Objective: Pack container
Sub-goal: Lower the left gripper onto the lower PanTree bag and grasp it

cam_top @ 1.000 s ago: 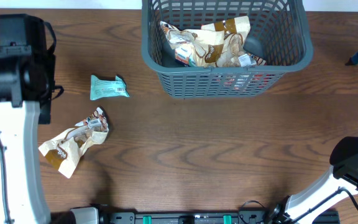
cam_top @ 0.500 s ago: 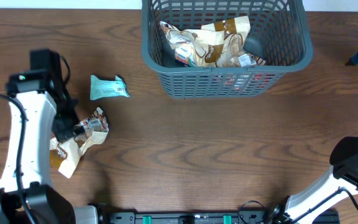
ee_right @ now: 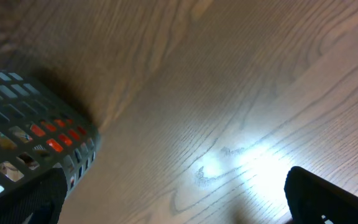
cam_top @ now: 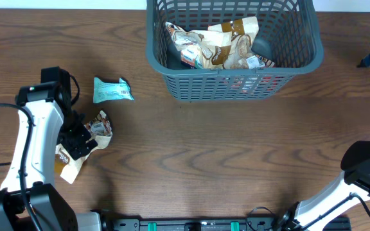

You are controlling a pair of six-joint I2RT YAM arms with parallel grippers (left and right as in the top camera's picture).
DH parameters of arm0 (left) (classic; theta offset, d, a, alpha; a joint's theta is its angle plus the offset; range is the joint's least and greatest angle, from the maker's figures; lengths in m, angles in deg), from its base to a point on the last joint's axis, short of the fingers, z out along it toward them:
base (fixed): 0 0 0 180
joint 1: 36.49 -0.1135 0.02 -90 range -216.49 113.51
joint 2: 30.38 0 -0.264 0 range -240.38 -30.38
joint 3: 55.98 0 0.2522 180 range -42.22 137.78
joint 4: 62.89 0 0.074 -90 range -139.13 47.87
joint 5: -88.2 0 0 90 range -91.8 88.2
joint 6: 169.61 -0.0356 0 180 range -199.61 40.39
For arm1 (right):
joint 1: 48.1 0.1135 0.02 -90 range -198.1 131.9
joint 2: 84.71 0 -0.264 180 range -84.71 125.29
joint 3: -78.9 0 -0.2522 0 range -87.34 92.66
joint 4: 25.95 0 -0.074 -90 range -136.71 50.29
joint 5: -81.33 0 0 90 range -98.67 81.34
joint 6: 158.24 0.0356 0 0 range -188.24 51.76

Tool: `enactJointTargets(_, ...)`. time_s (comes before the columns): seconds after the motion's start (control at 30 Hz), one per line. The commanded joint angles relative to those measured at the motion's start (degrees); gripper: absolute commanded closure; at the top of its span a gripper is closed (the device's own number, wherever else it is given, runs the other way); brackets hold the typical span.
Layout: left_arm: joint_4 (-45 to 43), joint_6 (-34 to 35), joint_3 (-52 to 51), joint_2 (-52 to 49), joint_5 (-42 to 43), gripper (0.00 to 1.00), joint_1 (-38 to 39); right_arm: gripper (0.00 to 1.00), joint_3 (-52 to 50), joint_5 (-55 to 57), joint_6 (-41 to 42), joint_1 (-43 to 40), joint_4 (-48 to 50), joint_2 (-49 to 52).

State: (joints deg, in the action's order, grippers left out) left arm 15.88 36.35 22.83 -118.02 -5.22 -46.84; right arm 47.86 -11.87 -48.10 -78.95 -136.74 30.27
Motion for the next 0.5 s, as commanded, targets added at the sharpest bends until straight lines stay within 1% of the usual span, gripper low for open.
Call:
enactJointTargets(0.0,-0.6,3.6,-4.7,0.2,-1.0,0.02,-1.7,0.01,-0.3,0.0,-0.7,-0.2,-0.1,0.5)
enactJointTargets(0.1,-3.7,2.4,-9.2,0.2,0.7,0.02,-3.0,0.01,-0.3,0.0,-0.7,-0.2,-0.1,0.5)
enactJointTargets(0.17,-7.0,0.3,-11.8,0.2,0.6,0.02,-3.5,0.01,-0.3,0.0,-0.7,-0.2,-0.1,0.5)
enactJointTargets(0.33,-12.7,-1.0,-16.2,0.2,0.4,0.02,-3.8,0.01,-0.3,0.0,-0.7,-0.2,-0.1,0.5)
enactJointTargets(0.47,-19.8,-4.3,-20.0,0.2,0.4,0.02,-3.8,0.01,-0.3,0.0,-0.7,-0.2,-0.1,0.5)
